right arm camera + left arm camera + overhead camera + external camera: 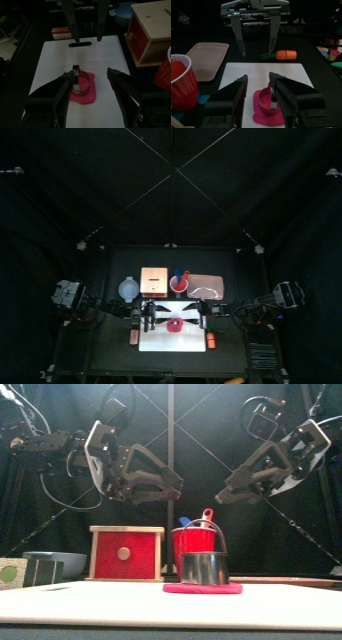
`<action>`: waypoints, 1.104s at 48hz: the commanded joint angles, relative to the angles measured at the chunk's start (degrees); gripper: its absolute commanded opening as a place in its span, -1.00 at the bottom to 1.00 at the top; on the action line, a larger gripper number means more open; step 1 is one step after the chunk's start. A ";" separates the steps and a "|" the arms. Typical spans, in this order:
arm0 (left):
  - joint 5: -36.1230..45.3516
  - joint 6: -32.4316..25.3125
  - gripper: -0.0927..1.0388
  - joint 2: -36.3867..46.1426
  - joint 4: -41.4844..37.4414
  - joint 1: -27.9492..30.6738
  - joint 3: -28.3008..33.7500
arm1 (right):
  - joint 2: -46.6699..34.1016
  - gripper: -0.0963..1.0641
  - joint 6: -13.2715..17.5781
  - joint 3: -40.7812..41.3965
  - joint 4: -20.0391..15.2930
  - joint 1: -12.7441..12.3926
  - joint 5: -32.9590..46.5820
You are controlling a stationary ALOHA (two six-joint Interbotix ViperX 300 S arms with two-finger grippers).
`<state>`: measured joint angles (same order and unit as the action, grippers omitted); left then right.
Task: Get the cutter from the drawer then cut the dough then place the extra dough in the bowl
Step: Cut the dough
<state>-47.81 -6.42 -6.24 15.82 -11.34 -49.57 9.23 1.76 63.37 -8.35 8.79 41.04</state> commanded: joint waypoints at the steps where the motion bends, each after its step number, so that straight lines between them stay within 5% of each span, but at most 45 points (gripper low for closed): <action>1: -0.79 0.00 0.54 -0.53 1.32 -1.05 0.62 | -3.43 0.69 -0.09 -0.70 -2.11 1.85 6.59; 18: -3.08 -0.44 0.54 -5.71 5.80 -5.27 0.53 | -16.08 0.69 -0.09 -6.15 -8.53 7.38 11.51; 53: -0.62 -0.70 0.53 -11.07 5.45 -4.83 5.10 | -17.23 0.67 -0.09 -6.33 -11.16 8.61 10.02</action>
<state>-48.52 -7.03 -18.02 21.53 -16.44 -45.53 -8.96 1.58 57.83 -19.42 17.31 50.89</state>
